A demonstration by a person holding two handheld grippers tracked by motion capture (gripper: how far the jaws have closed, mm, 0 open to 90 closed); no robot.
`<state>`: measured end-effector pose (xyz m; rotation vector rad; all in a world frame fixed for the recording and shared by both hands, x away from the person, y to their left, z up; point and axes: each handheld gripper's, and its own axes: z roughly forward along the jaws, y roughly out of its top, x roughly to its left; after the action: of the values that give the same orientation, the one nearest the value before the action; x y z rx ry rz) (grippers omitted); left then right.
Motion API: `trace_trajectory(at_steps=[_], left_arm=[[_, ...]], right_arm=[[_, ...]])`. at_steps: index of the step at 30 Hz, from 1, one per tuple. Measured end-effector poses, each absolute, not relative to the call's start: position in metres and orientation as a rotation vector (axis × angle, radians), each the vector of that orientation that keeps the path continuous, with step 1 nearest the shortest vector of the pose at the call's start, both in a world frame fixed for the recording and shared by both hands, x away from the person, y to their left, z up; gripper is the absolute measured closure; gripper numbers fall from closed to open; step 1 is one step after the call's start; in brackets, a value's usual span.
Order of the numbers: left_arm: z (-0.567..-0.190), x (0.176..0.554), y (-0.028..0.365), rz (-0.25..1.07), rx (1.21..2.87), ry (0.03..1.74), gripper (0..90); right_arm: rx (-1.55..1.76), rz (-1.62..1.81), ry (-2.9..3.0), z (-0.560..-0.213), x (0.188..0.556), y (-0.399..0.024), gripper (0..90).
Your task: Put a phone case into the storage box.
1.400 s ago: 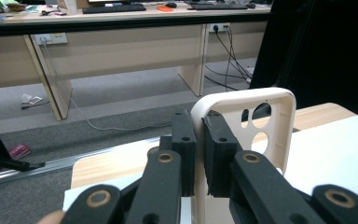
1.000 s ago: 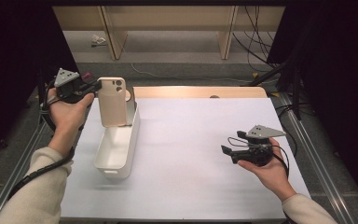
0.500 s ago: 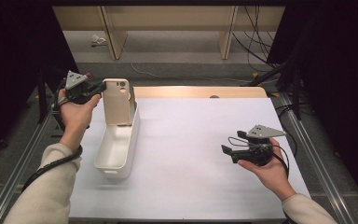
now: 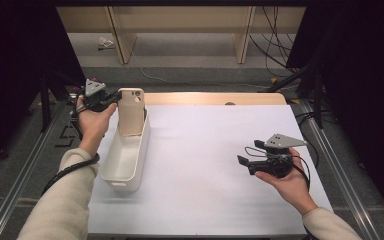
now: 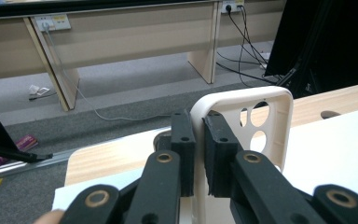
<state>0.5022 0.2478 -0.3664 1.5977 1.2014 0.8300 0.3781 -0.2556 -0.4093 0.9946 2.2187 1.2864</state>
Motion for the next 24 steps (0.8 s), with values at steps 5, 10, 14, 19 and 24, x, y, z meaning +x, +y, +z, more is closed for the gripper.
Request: trace_trajectory(at_steps=[5, 10, 14, 19, 24], left_arm=[[-0.375, 0.505, 0.250, 0.822, 1.598, 1.220, 83.1], [-0.380, 0.508, 0.251, 0.816, 1.607, 1.232, 82.9], [-0.383, 0.510, 0.251, 0.811, 1.609, 1.242, 82.8], [-0.387, 0.512, 0.251, 0.808, 1.618, 1.250, 82.5], [-0.391, 0.515, 0.252, 0.806, 1.625, 1.267, 82.2]], right_arm=[[0.993, 1.288, 2.220, -0.409, 0.378, -0.256, 16.7], [0.991, 1.285, 2.227, -0.410, 0.378, -0.255, 16.7], [0.991, 1.286, 2.227, -0.410, 0.378, -0.255, 16.7], [0.993, 1.287, 2.227, -0.410, 0.378, -0.255, 16.7], [0.990, 1.289, 2.230, -0.410, 0.378, -0.255, 16.7]])
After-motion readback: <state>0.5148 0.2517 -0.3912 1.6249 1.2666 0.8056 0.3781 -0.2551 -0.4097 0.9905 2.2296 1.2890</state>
